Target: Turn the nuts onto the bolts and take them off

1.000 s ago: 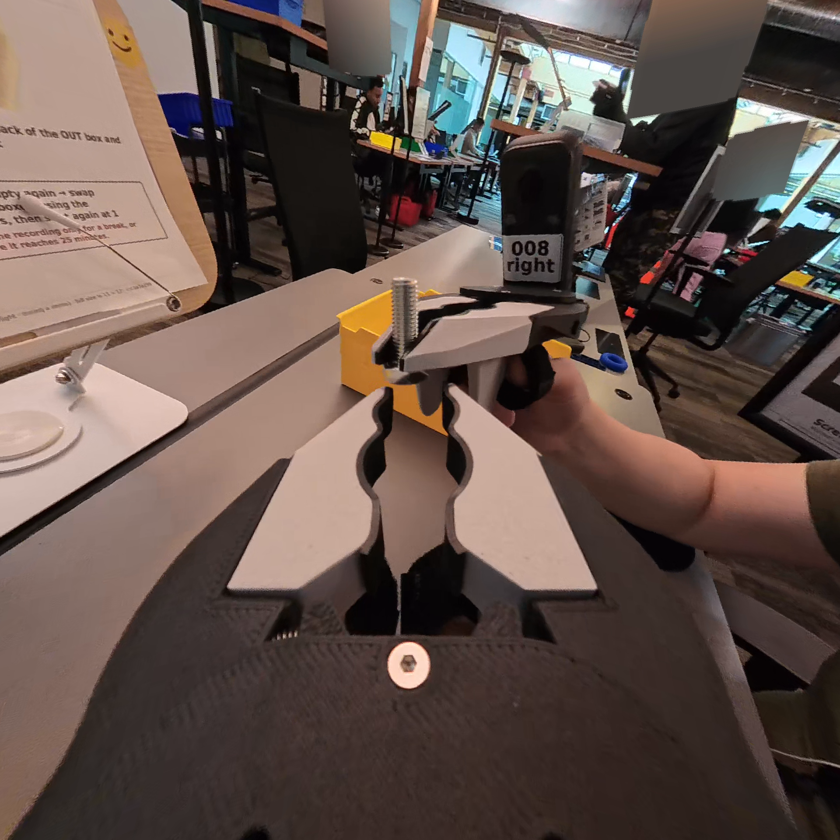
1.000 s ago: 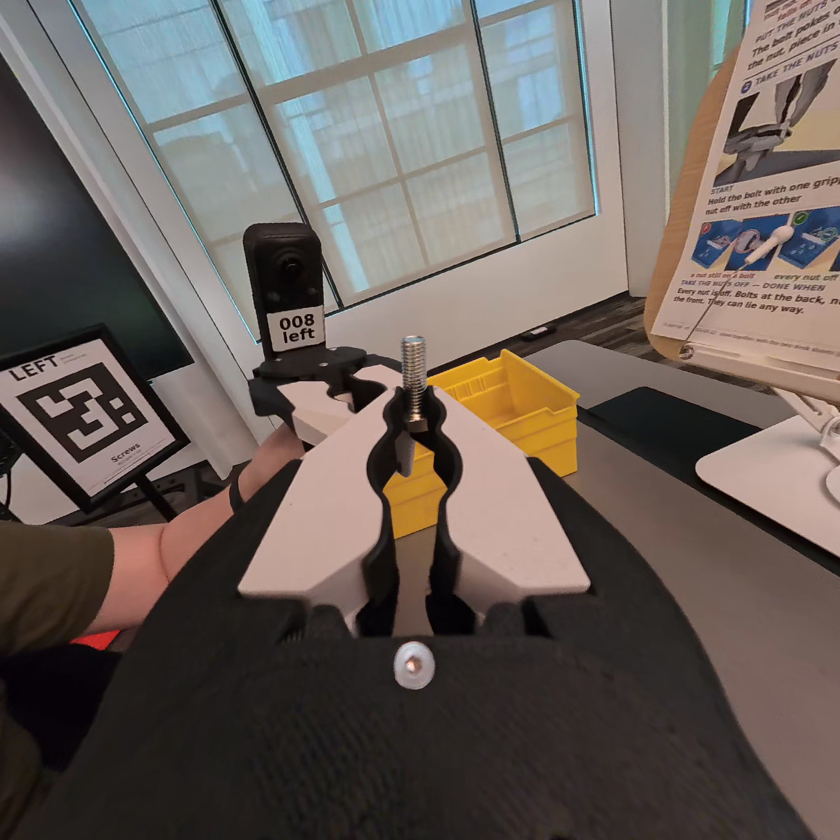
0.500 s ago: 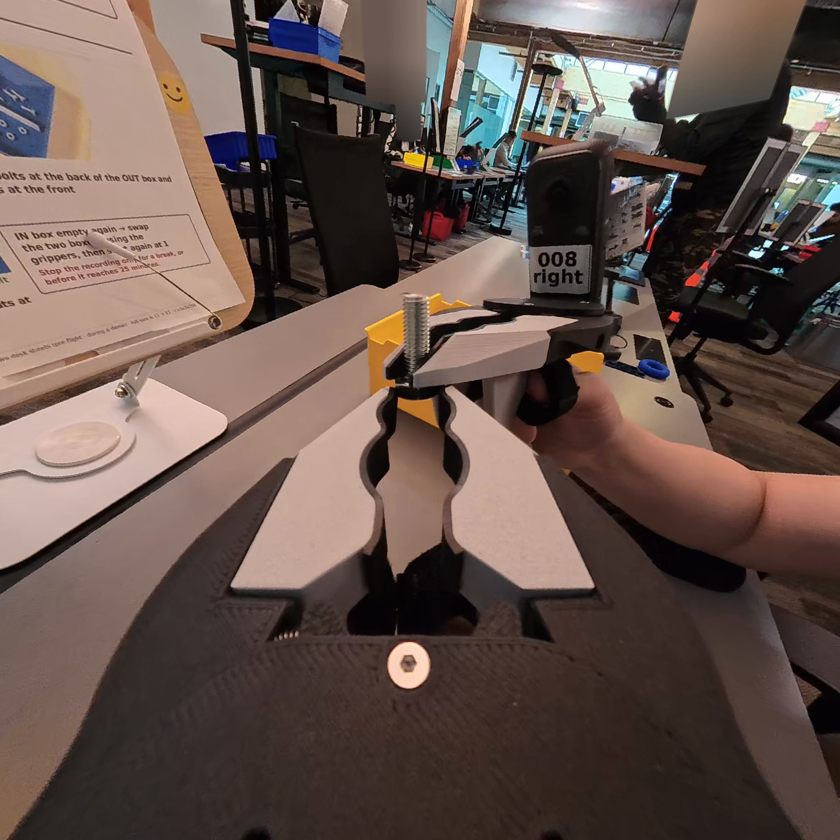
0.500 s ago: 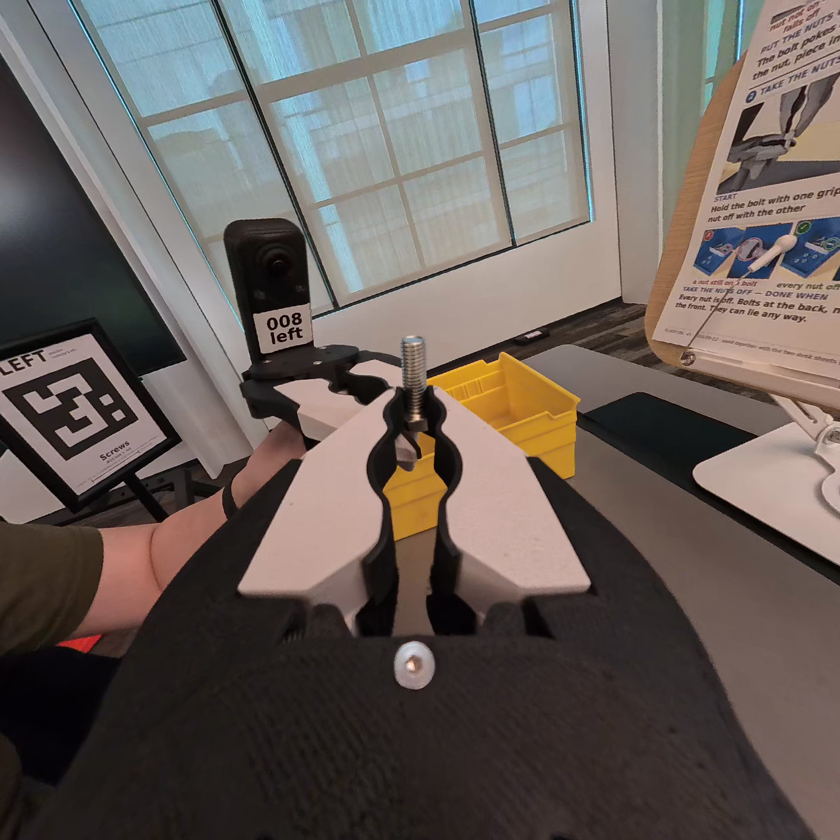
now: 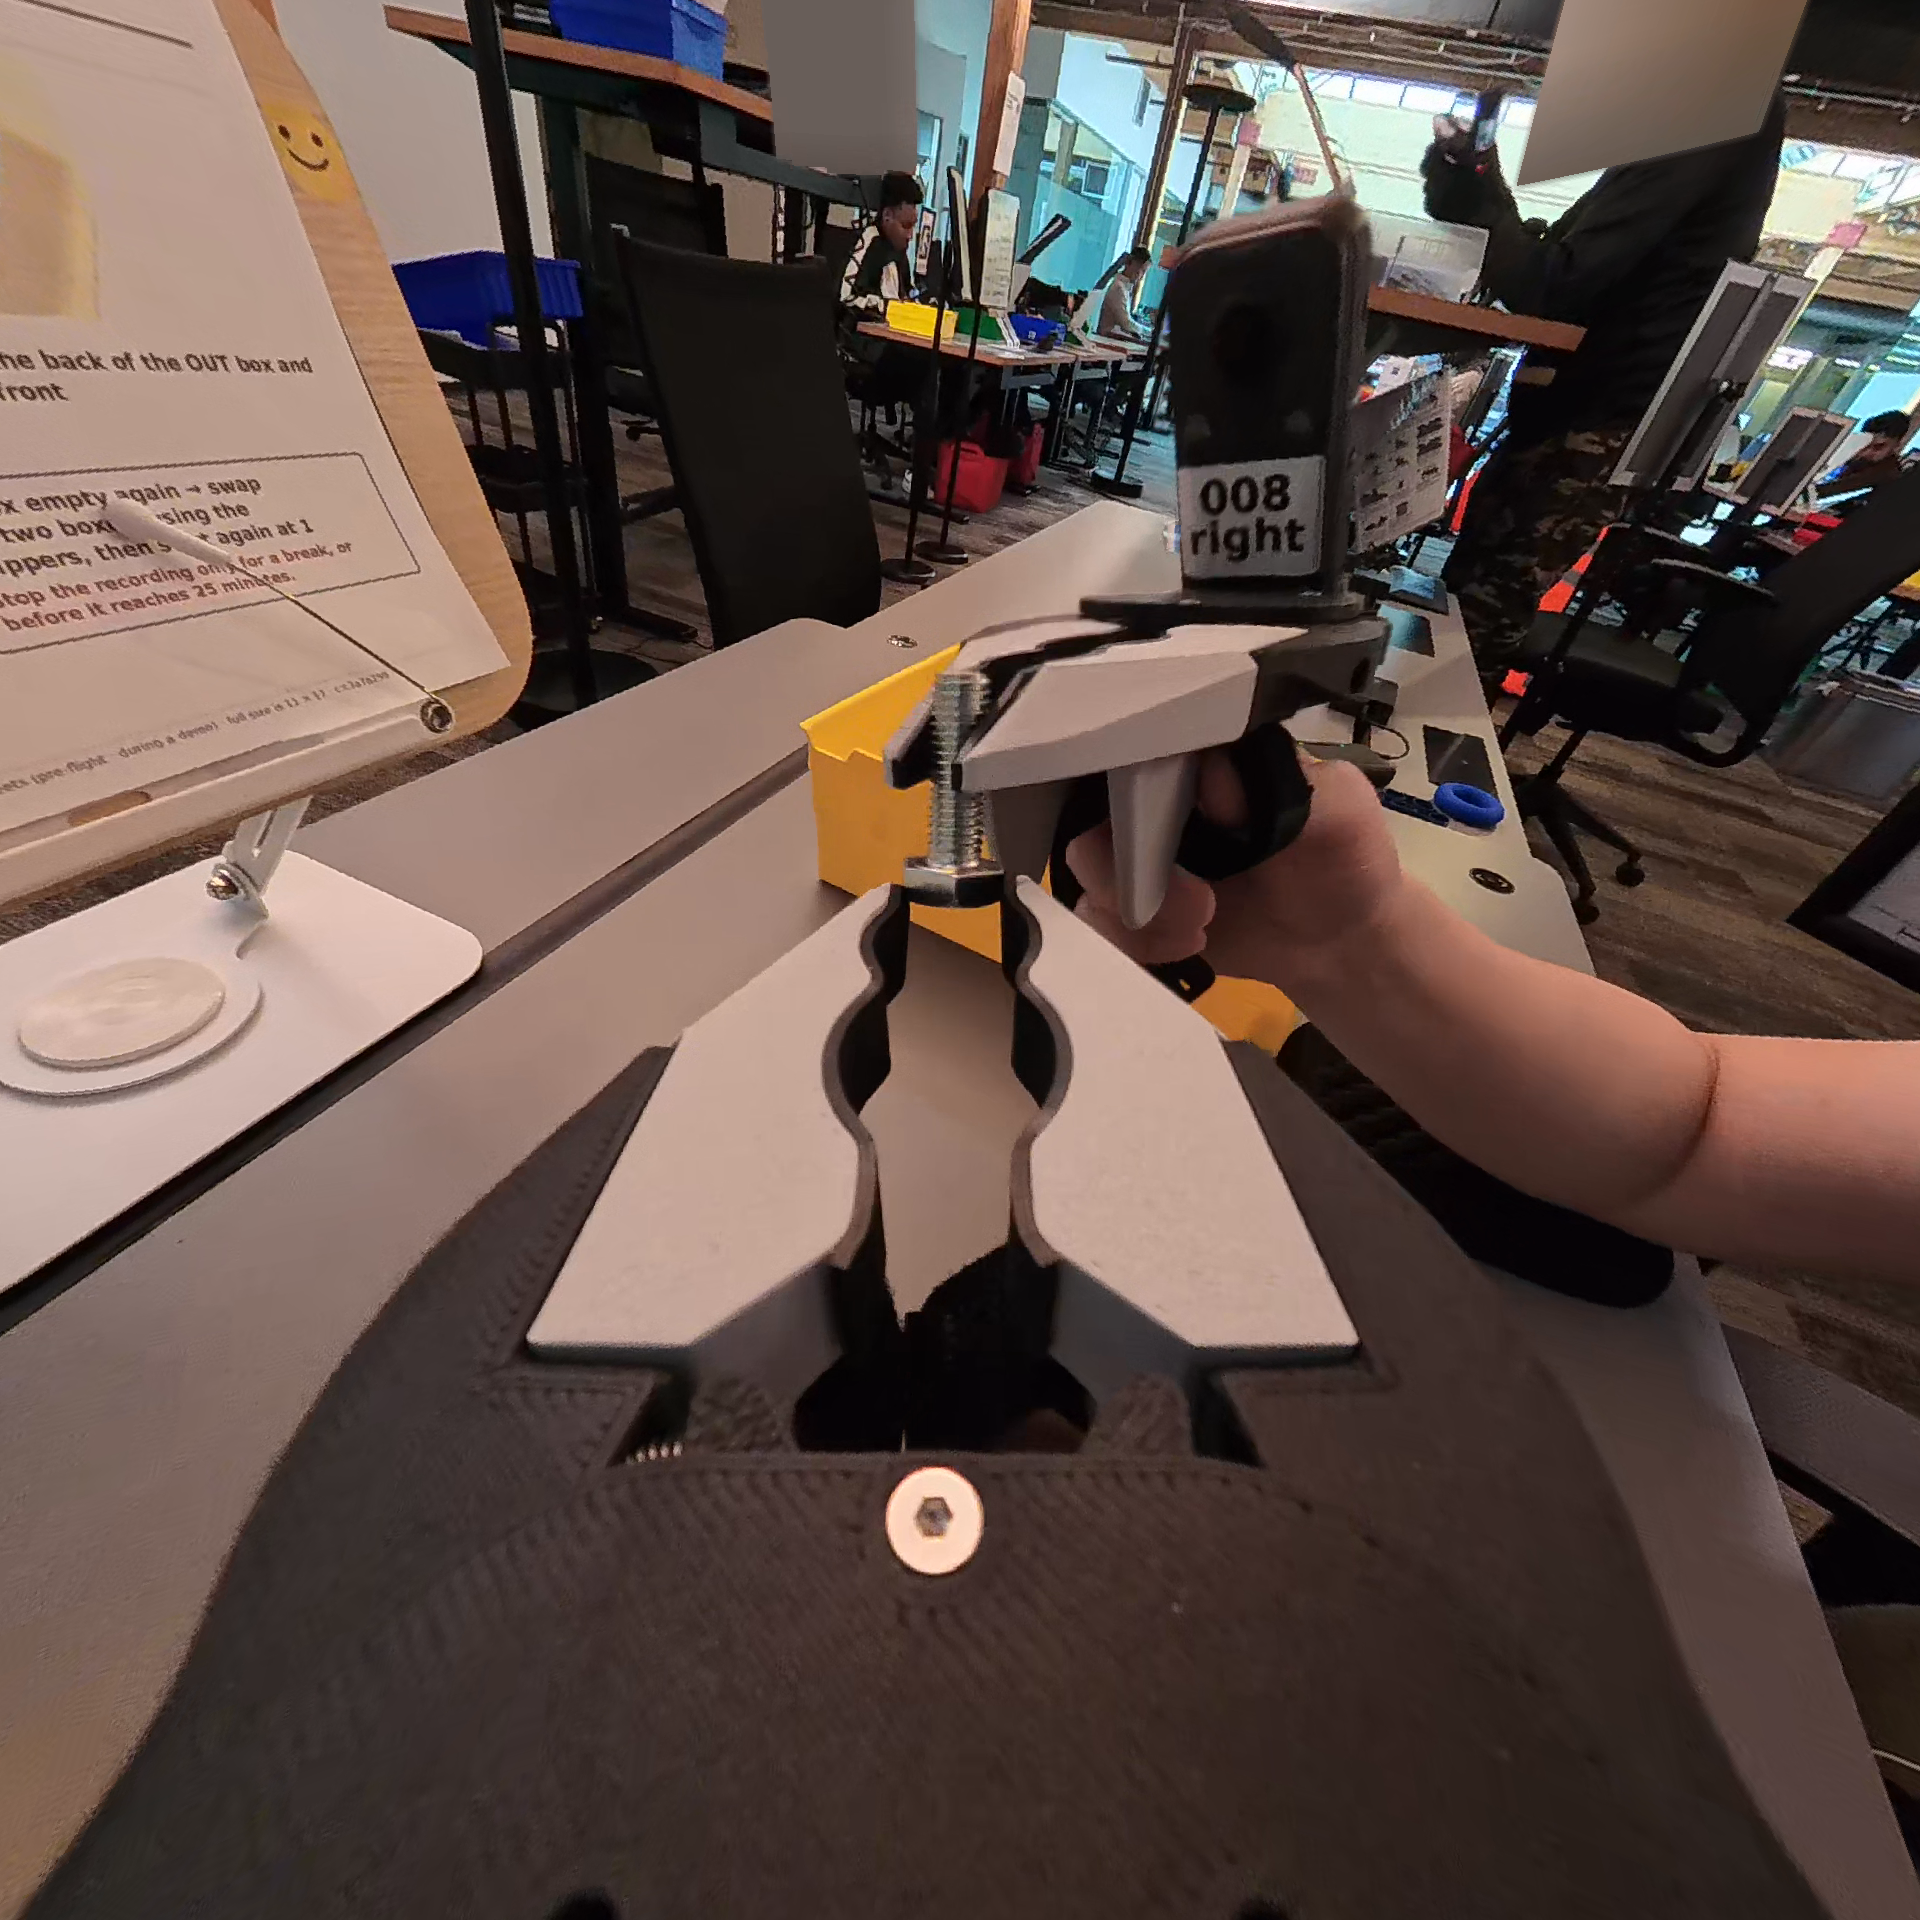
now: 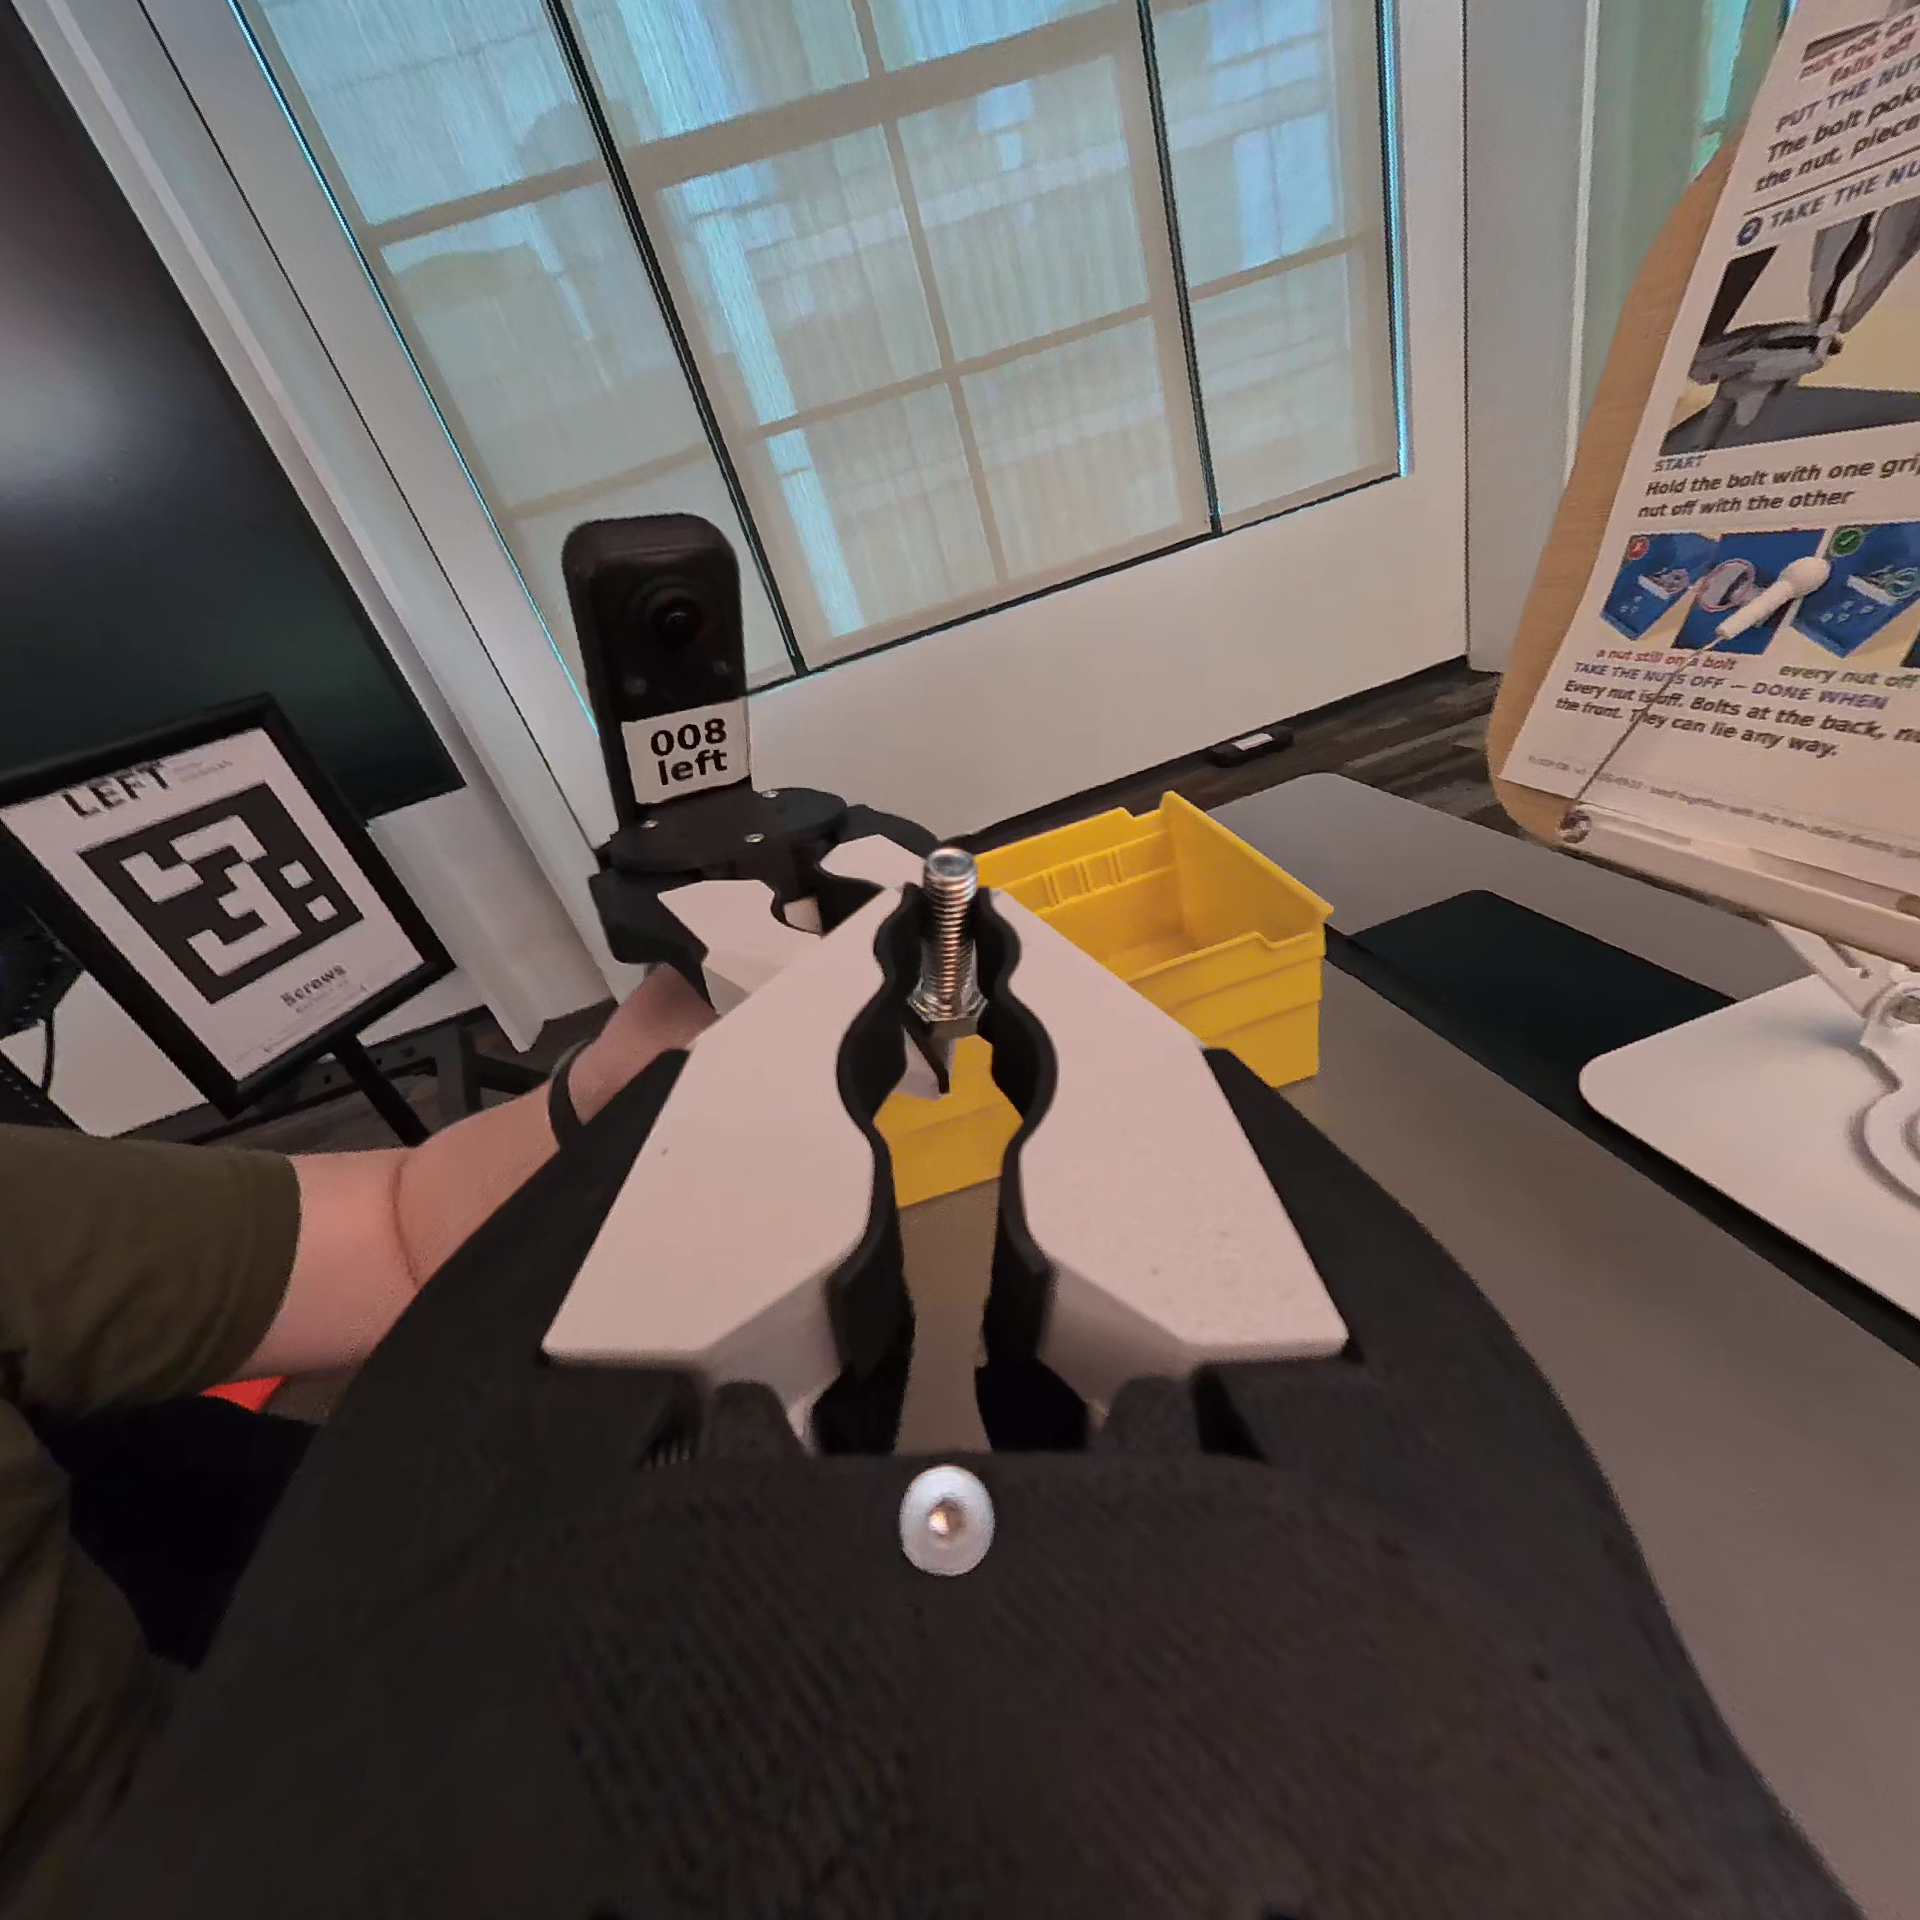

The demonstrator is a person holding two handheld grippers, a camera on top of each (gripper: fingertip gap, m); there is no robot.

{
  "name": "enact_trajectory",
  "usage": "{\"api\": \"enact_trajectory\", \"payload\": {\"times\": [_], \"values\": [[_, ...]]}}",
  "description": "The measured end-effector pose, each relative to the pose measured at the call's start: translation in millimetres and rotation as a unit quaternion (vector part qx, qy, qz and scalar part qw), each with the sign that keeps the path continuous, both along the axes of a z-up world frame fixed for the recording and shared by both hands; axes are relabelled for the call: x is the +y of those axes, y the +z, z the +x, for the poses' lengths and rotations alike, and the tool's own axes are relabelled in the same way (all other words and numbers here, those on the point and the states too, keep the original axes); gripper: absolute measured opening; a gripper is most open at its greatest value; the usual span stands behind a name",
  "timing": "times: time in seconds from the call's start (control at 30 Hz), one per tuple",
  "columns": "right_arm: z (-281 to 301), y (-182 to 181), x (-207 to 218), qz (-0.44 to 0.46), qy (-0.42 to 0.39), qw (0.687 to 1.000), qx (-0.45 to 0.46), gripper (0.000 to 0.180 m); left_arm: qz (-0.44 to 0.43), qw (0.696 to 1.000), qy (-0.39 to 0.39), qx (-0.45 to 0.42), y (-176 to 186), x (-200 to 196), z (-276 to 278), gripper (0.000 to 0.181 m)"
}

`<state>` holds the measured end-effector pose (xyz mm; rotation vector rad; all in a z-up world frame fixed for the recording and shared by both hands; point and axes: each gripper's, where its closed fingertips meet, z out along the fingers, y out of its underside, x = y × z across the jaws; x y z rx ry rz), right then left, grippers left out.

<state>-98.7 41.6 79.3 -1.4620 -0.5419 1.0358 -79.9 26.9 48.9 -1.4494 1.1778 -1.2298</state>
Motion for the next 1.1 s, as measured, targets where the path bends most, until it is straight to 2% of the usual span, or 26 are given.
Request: {"api": "enact_trajectory", "payload": {"times": [0.13,0.4,0.5,0.63,1.1], "values": [[-0.2,-0.7,-1.6,0.000,-0.001,1.000,-0.019,0.008,-0.020,1.000,-0.014,-0.005,-0.2,-2.5,0.9,0.017],[1.5,-8.6,2.2,-0.021,-0.006,0.999,-0.036,0.008,-0.026,0.999,-0.034,0.005,-3.8,-8.8,4.2,0.036],[0.5,-8.4,1.5,-0.021,-0.005,0.999,-0.038,0.008,-0.021,0.999,-0.030,0.007,-4.5,-8.1,4.1,0.034],[-2.5,-5.6,-2.0,-0.020,0.004,0.999,-0.035,0.008,-0.019,1.000,-0.022,0.003,-3.7,-4.3,1.8,0.017],[-3.2,-3.7,-1.0,-0.002,-0.021,0.998,-0.056,0.008,-0.019,1.000,-0.018,-0.007,0.4,-3.9,1.1,0.021]]}}
